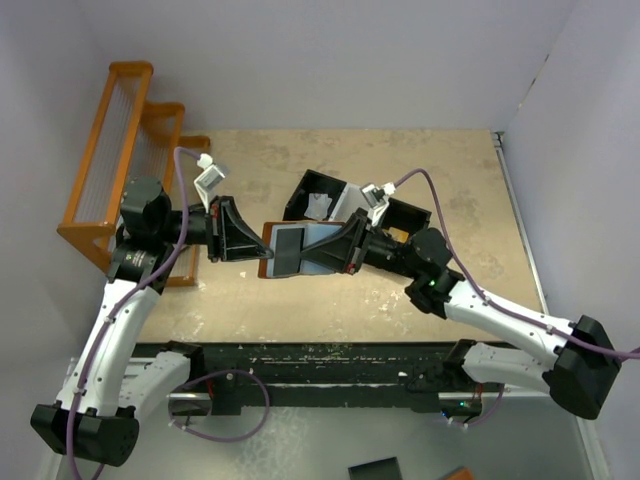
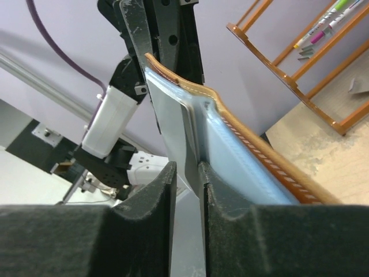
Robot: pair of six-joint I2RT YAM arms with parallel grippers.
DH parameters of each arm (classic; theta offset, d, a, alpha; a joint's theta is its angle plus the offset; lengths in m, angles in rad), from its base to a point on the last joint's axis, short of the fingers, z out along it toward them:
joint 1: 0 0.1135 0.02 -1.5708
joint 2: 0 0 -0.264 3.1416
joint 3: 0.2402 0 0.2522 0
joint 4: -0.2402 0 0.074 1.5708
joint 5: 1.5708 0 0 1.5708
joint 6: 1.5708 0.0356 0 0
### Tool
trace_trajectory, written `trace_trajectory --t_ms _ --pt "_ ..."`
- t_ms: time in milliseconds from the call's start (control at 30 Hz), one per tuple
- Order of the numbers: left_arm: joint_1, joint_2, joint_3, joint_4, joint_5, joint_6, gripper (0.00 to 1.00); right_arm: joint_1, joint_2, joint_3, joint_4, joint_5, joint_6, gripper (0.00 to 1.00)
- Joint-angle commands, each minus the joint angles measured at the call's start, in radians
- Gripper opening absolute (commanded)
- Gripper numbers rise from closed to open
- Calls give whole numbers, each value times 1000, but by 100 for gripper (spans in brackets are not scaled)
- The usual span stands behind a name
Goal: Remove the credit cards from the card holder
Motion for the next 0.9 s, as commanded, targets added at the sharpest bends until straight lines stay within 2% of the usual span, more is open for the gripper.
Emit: trace_trajectory --t_ms 0,67,233,300,367,400,533,700,867 --pt "-6 6 25 45 -49 6 0 33 -51 -27 246 -26 75 20" --pt "-6 9 24 46 -53 6 0 33 -44 -30 296 -39 95 14" --pt "-6 13 33 50 -57 3 0 38 -19 0 274 -45 90 1" --pt "-6 13 32 50 -57 4 0 40 -14 9 256 -44 83 2" --pt "-6 14 32 47 -58 7 0 42 -13 15 229 -47 69 12" --pt "-6 16 31 46 -57 8 0 45 -14 20 216 -45 58 13" --pt "-6 20 33 48 -59 9 0 54 -27 67 30 17 -24 0" --pt "-5 19 38 46 -55 10 0 70 -94 76 -107 139 -101 0" --pt "-6 24 39 44 -53 9 0 69 -161 25 -150 168 -123 0"
